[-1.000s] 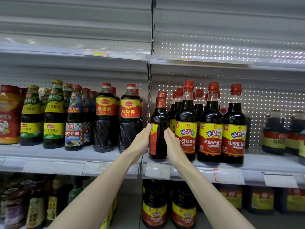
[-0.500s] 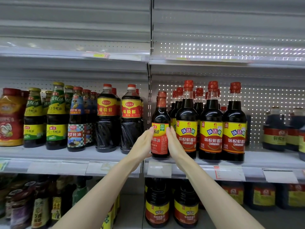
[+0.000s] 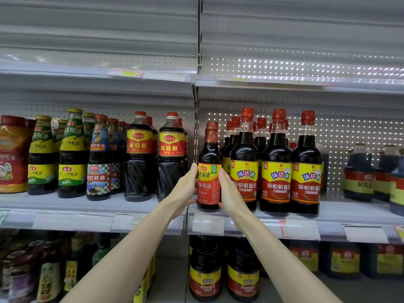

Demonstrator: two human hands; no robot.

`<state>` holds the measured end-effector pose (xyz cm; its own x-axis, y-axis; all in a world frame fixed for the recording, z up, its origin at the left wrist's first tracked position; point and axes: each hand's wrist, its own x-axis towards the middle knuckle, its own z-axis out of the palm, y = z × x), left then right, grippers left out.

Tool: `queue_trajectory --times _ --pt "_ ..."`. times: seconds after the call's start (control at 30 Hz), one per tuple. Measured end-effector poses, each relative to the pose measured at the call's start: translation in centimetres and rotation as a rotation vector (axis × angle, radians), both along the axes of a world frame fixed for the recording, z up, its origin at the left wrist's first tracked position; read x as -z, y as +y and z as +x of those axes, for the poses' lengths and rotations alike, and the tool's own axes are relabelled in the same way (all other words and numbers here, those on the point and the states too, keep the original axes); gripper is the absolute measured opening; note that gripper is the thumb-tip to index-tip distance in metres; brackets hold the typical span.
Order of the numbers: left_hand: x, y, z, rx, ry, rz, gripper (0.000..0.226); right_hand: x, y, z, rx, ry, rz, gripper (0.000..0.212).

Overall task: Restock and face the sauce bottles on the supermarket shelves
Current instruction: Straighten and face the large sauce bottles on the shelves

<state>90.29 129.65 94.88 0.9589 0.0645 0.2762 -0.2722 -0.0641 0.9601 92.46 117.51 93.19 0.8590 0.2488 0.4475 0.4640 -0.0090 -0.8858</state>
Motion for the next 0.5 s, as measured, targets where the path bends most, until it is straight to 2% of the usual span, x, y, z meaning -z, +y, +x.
queue_trajectory --times 0.17,0.37,0.5 --pt "0.8 0.1 -0.4 -0.024 -0.069 0.059 0.030 0.0 0.4 1.5 0.006 0.039 -0.008 0.057" --pt "1.5 -0.1 -0.9 -0.034 -0.140 0.107 0.022 0.1 0.6 2.0 0.019 0.040 0.018 0.056" --pt "1.3 0.5 -0.7 -0.062 -0.113 0.062 0.043 0.3 0.6 1.9 0.024 0.017 0.028 0.058"
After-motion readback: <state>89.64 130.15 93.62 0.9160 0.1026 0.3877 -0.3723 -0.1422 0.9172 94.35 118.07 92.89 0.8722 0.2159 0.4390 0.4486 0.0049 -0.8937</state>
